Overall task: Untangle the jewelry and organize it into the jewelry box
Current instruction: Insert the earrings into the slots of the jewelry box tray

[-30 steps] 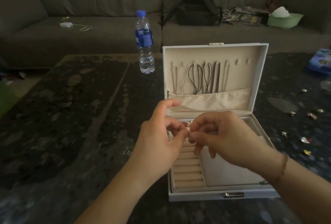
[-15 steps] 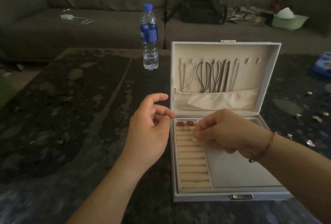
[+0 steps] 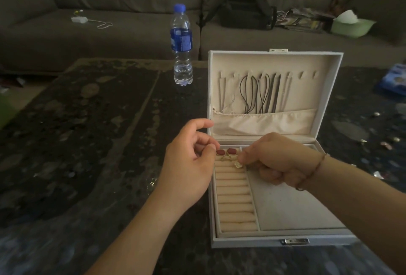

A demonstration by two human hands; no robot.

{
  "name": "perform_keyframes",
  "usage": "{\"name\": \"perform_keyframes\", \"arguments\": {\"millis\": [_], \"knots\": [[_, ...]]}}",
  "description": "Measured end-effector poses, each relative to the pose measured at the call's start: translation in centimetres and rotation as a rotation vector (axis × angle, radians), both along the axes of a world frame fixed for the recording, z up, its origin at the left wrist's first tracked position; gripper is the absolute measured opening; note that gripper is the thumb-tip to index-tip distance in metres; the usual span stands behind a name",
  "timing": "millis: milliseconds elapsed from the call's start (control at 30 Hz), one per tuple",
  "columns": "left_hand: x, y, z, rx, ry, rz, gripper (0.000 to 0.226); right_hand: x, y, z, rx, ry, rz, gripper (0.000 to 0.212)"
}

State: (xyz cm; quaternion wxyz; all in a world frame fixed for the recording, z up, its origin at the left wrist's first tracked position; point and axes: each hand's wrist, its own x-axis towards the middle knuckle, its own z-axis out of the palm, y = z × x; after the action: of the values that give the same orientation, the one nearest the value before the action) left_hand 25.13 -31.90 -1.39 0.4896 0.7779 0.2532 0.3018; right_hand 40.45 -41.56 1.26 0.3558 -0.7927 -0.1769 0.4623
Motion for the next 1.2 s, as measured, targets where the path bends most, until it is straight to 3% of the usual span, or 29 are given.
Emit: {"name": "perform_keyframes", "arguments": {"millis": [133,267,400,667,833,967,1067,1133,1200], "knots": [[0.1,0.0,-0.2,0.008,-0.012,-0.004,0.037,0.1,-0.1,0.1,-0.026,0.0,0.029,0.02],[0.3,-0.1,-0.2,0.006,-0.019,-0.006,0.035,-0.1,0.1,0.2,-0.023,-0.052,0.015,0.015],[0.3,-0.1,-0.2,0.009,-0.019,-0.006,0.035,-0.3,0.1,0.0,-0.018,-0.21,0.032,0.025],[0.3,-0.1,-0.3,0.021,-0.021,-0.006,0.033,-1.4,-0.2,-0.5,-0.024,-0.722,0.299,0.014],[0.3,-0.4,-0.3,0.065,-0.013,-0.003,0.033,-1.8,-0.5,-0.8,-0.019,-0.802,0.314,0.012],[0.2,-0.5,-0.2,0.138,-0.003,0.016,0.027,0.2,-2.6,1.6,0.237,-0.764,0.087,0.012],[0.0,-0.9,-0.3,0.325,0.061,0.028,0.021,3.8,-6.8,3.8,0.359,-0.852,-0.184,0.009],[0.1,-1.3,-0.4,0.446,0.159,0.001,0.019,6.2,-10.4,4.0,0.281,-0.92,-0.274,0.011],[0.2,-1.8,-0.7,0.533,0.237,-0.023,0.018,8.5,-13.5,2.7,0.065,-0.99,-0.252,0.018]]}}
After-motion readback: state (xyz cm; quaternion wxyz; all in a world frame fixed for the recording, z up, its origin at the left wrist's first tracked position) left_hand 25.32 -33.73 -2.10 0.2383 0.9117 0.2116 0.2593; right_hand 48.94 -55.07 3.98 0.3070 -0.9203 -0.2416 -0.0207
